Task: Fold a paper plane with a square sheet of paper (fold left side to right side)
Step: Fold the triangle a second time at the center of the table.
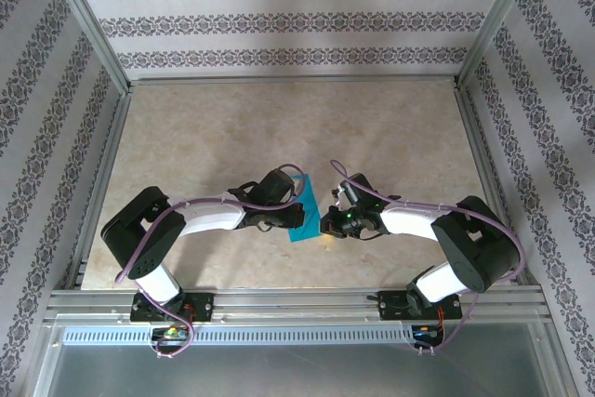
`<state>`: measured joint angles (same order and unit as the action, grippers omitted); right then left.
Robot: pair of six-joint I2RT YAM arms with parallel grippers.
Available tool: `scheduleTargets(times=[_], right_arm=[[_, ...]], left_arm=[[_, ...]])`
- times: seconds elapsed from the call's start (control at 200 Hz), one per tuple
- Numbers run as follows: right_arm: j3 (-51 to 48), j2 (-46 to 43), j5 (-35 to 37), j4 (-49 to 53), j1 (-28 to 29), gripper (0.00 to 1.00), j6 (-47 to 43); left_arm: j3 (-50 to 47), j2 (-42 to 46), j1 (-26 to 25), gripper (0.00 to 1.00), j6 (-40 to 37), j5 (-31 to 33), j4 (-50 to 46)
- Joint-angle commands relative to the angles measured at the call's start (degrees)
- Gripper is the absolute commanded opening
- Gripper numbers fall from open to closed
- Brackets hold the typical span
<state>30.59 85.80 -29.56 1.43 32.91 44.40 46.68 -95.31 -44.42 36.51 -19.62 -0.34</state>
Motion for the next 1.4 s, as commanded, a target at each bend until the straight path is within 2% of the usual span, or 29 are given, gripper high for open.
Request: scheduleTargets(times=[0.0,0.535,1.399], right_arm=[[0.34,1.74,3.28,5.14,0.71,0.0,-1.71],[1.4,2.71,3.02,6.0,1.11,0.0,-2.15],[1.49,2.9,3.33,6.31,1.1,0.0,-2.39]], left_arm=[[-1.03,0.39,1.52,0.0,-0.02,-1.12,1.08],[-0.74,-0.49,4.59,0.0,-3.68,0.36,-1.54],[-1.62,-1.72,4.96,0.0,-3.99,1.85,-1.05]])
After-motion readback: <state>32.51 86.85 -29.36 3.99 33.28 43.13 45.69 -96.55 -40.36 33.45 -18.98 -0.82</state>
